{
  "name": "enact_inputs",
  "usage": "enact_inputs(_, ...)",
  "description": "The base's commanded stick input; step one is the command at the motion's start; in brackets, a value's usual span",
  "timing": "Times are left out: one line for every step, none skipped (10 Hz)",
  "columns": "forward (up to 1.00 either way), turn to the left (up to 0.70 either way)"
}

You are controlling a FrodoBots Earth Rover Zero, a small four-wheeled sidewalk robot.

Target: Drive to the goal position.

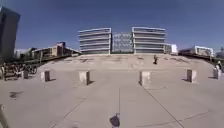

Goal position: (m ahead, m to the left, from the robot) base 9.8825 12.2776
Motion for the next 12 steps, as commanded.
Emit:
enact_inputs(0.70,-0.01)
enact_inputs(0.70,-0.01)
enact_inputs(0.70,-0.01)
enact_inputs(0.70,-0.01)
enact_inputs(0.70,-0.01)
enact_inputs(0.70,-0.01)
enact_inputs(0.70,-0.01)
enact_inputs(0.70,-0.01)
enact_inputs(0.70,-0.01)
enact_inputs(0.70,-0.01)
enact_inputs(0.70,-0.01)
enact_inputs(0.70,-0.01)
